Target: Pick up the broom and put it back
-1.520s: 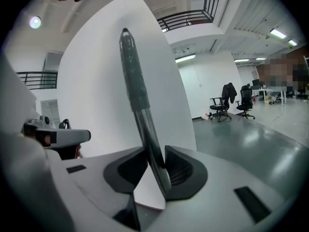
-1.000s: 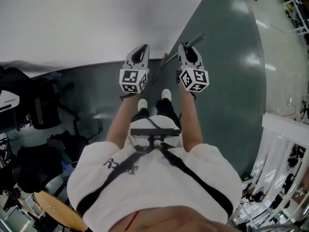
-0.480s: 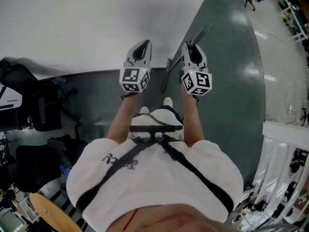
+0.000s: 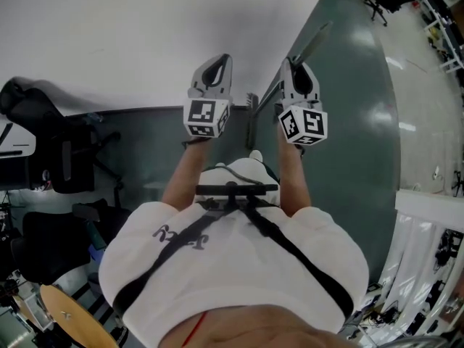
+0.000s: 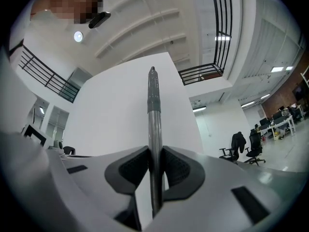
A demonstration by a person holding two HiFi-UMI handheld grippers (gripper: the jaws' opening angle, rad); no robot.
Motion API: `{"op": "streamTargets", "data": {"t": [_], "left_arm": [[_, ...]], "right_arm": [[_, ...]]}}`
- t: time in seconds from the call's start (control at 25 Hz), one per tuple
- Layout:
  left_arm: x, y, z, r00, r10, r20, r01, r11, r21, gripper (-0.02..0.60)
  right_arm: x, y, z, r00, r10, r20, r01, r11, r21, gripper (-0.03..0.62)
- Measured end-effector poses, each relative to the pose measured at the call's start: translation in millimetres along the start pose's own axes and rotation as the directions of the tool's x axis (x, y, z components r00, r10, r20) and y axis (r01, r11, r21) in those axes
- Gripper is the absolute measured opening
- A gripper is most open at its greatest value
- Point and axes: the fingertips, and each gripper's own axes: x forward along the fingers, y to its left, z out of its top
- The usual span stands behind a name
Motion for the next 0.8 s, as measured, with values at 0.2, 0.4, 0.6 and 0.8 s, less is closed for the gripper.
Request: {"op": "streamTargets", "data": {"t": [0.2, 0.4, 0.6, 0.8], "left_arm": [[-8.8, 0.1, -2.4, 1.0, -0.003, -0.004, 0.003, 1.0, -0.009, 0.012], [-15.7, 2.9, -6.6, 1.0, 0.003, -0.009, -0.004, 0.999, -0.042, 0.012], [-17.7, 1.2, -9.4, 0.999, 0.013, -0.034, -0.014, 1.0, -0.028, 0.012], [-22.9, 6.9, -8.1, 0.999, 0.034, -0.003, -0.034, 0.998, -0.055, 0.012]], "right_arm": [[0.0, 11.3, 0.4, 1.0, 0.016, -0.002, -0.016, 1.0, 0.009, 0.091], [-2.9, 17.8, -4.9, 1.0, 0.015, -0.021, -0.015, 1.0, 0.001, 0.091], [-5.9, 13.8, -7.0, 0.999, 0.003, -0.032, -0.004, 1.0, -0.006, 0.091], [-7.0, 17.4, -15.1, 0.999, 0.011, -0.049, -0.012, 1.0, -0.009, 0.091]]}}
